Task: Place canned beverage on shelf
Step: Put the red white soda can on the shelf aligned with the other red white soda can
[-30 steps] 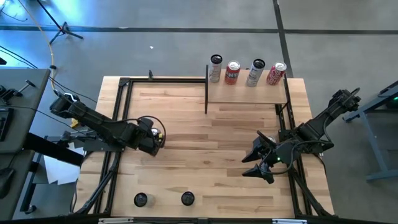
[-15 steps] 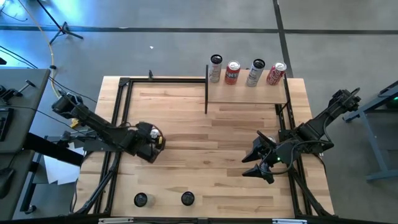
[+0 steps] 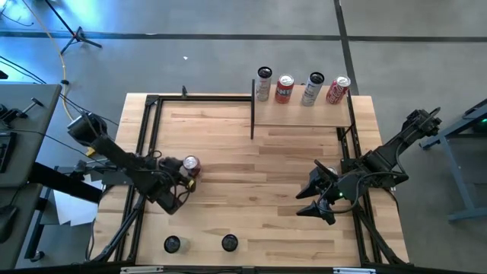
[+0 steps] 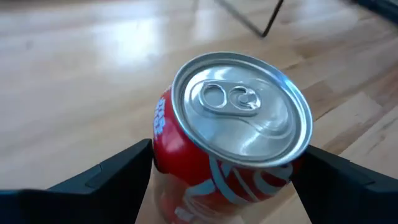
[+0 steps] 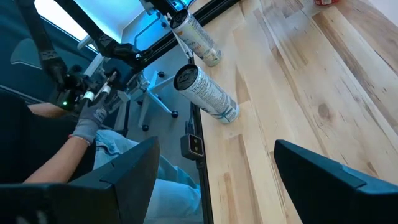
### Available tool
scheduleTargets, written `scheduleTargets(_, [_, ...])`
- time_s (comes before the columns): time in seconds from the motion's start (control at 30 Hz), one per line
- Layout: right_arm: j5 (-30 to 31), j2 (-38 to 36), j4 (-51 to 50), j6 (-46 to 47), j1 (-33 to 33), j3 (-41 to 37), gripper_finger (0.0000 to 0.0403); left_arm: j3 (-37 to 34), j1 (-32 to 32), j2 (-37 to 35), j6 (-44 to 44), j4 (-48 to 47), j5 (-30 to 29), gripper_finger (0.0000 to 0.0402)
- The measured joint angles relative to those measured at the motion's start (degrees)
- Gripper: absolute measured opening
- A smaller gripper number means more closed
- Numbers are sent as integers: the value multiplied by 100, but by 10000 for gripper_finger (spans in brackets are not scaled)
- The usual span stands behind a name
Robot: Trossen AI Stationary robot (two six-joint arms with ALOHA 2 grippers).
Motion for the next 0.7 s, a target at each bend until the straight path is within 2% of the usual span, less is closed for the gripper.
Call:
scheduleTargets(0.27, [0,0,-2,-1,-2,0,304,-499,-187,524,410,1123,-1232,337])
scheduleTargets(0.47, [1,-2,0,-1,-1,0,304,-704,-187,978,341,1984,-1588,337])
scheduleTargets(0.7, [1,-2,0,-1,-1,0,304,-708,-187,1132,318,2185,-1705,318])
